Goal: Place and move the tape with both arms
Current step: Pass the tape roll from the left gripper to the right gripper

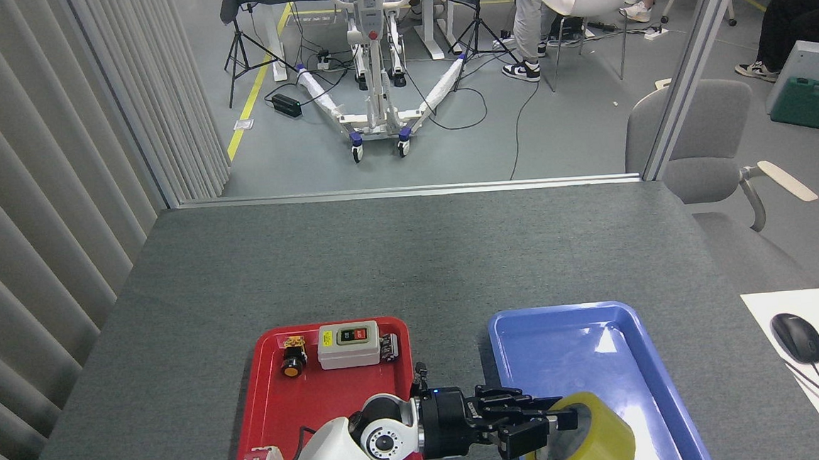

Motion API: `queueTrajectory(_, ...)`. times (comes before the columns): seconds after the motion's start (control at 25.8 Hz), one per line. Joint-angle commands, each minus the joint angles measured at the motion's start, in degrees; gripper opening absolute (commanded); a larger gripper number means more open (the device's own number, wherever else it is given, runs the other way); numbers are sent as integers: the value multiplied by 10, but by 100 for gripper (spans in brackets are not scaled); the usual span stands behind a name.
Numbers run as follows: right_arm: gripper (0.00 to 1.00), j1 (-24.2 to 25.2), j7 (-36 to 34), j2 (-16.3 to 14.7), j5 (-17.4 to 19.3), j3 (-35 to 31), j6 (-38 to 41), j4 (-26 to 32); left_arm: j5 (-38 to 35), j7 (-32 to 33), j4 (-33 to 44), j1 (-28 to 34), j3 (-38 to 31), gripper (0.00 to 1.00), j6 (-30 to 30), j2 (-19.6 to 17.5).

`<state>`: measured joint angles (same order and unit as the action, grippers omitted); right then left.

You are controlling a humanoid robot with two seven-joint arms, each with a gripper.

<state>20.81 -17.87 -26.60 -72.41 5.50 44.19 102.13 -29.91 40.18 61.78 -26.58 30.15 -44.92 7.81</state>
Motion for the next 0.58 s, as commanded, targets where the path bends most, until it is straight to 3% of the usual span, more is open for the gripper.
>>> queueTrajectory(0.0,6,13,4,-1,-1,-19,8,0,-1,-32,-1,0,-3,92,-1,-2)
queueTrajectory(0.12,6,33,4,0,2,-65,8,0,0,-33,-1,0,-11,98,-1,-4)
queueTrajectory(0.23,6,36,10,-6,5,-90,8,1,-1,-32,-4,0,-54,98,-1,-5)
queueTrajectory(0.35,7,31,25,-33,27,-95,-75,0,-5,-32,-3,-2,-113,98,-1,-6)
queueTrajectory(0.43,16,20,49,-52,43,-102,-124,-3,-7,-33,-4,-6,-159,98,-1,-8)
queueTrajectory(0.54,39,-14,111,-64,72,-110,-183,-30,-17,-35,-4,-1,-237,98,-1,-18)
